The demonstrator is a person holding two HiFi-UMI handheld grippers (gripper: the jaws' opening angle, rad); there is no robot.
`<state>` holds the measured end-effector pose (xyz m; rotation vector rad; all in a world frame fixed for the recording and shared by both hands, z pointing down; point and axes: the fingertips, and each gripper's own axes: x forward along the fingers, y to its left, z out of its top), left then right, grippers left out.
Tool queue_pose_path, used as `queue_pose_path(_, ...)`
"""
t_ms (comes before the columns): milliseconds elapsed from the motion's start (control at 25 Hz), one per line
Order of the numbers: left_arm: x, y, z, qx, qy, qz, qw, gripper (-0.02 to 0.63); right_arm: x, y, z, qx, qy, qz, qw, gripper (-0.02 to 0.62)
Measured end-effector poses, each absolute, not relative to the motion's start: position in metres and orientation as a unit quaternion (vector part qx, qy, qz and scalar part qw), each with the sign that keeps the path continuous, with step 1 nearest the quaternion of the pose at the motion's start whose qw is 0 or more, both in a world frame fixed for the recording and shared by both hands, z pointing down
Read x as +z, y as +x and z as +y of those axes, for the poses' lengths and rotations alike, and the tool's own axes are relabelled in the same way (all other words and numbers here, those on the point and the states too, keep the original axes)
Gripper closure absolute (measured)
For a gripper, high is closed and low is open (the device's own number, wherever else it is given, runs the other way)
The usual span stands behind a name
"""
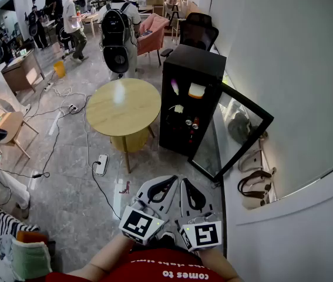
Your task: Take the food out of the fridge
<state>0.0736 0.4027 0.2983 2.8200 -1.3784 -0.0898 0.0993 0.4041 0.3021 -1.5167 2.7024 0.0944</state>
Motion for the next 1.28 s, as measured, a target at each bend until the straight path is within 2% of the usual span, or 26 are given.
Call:
queue_pose_path(960,0.290,0.096,0.391,-0.032,0.898,-0.440,-0.002,0.598,0.290,0.122,0.392,0.034,-0.475,0.878,0.048,0.584)
queue_pose_path(1160,0.298,0.092,0.394,-0.029,0.887,-0.462,0.005,0.598,0.285,0.129,0.399,0.020,-0.441,0.892,0.099,0.584)
queue_pose_path(1280,0.300,0.095,0.391,-0.024,0.880,-0.474,-0.001,0.598,0.292,0.129,0.394,0.009,-0.433,0.896,0.097,0.584)
